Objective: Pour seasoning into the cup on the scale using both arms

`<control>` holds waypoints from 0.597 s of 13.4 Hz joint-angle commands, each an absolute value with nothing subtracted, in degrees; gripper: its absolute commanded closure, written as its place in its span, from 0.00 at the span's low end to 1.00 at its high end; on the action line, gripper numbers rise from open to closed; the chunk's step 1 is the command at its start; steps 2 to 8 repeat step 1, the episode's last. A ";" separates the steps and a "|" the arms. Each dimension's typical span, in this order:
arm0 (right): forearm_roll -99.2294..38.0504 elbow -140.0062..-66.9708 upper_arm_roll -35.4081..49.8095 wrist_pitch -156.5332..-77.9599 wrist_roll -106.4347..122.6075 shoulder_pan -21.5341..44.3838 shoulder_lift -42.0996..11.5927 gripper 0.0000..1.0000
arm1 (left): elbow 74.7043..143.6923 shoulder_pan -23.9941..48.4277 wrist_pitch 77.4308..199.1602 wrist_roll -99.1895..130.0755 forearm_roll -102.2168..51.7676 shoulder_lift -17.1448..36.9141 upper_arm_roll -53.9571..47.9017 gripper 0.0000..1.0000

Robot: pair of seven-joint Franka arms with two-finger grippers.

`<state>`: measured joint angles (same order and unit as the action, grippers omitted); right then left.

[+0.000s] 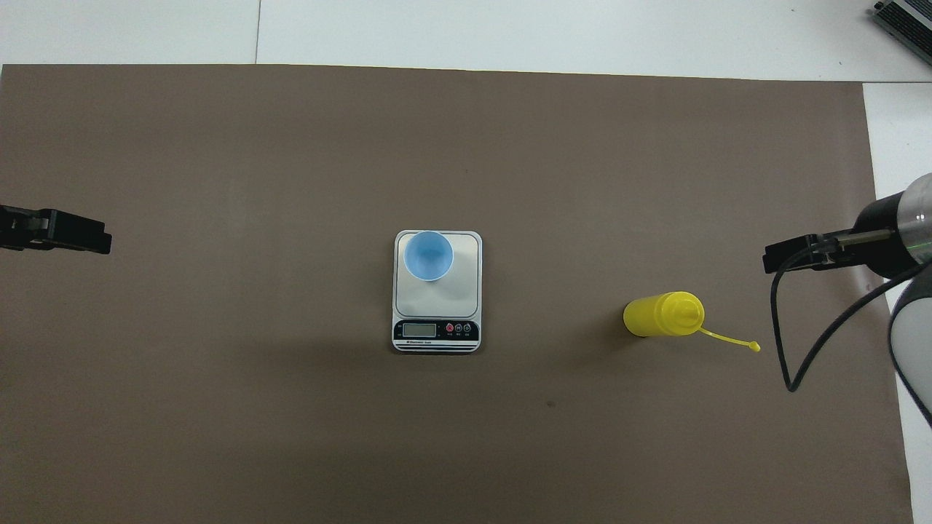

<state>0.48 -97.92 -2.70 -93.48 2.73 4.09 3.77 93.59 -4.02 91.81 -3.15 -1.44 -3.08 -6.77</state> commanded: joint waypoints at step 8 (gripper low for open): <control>-0.79 -98.96 -2.37 -93.43 3.87 3.34 4.66 0.00 | 93.25 -4.66 90.88 -2.64 -1.41 -3.16 -7.12 0.00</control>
